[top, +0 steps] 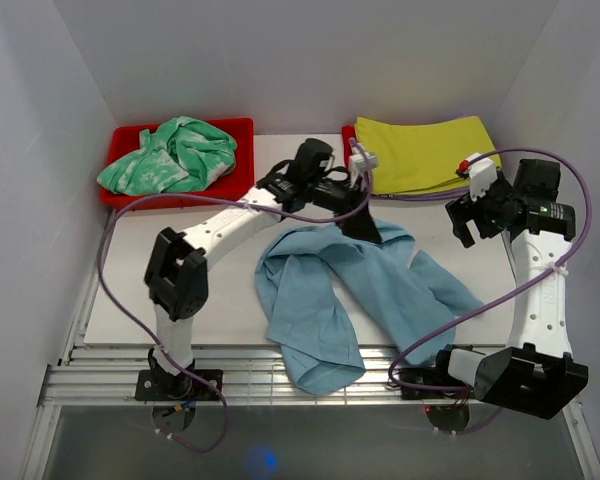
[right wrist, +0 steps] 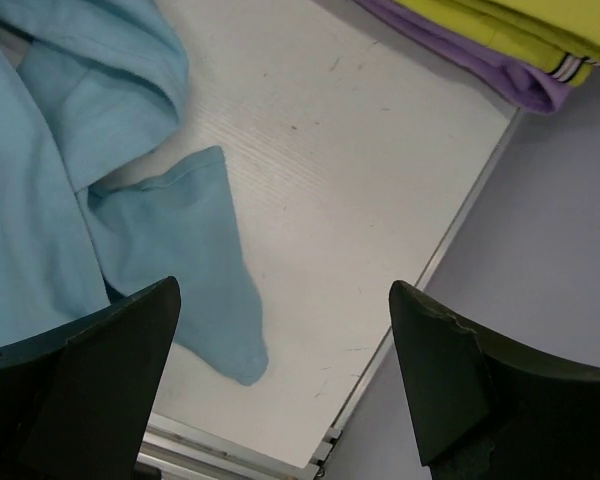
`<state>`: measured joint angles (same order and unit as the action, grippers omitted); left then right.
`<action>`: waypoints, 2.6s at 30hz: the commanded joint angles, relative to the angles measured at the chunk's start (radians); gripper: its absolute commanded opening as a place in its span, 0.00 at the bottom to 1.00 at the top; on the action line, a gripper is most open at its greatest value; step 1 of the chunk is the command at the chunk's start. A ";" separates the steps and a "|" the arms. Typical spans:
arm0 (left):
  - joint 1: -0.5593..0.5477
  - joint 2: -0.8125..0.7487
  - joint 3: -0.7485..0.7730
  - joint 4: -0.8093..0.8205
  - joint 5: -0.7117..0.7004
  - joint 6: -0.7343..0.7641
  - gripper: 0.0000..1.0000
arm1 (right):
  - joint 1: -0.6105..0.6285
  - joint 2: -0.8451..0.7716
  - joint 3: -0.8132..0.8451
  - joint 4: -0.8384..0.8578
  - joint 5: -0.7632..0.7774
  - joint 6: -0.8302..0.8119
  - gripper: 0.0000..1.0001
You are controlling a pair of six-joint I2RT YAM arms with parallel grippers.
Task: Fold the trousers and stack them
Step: Flatten the trousers out
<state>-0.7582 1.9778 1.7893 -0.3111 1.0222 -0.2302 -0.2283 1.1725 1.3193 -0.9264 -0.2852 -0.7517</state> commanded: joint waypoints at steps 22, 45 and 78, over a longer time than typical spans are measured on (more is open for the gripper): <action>0.416 -0.315 -0.769 -0.425 -0.599 0.324 0.86 | 0.604 0.217 -0.443 0.161 0.156 0.216 0.93; 0.744 -0.401 -0.526 -0.548 -0.617 0.576 0.00 | 0.532 0.135 -0.592 0.318 0.468 0.106 0.08; 0.728 -0.346 -0.472 -0.593 -0.432 0.608 0.85 | 0.326 0.089 -0.262 -0.095 0.194 -0.070 0.87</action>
<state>-0.0139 1.6608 1.3682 -0.9733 0.4572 0.4572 0.0994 1.3476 1.0367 -0.8280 0.0574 -0.8242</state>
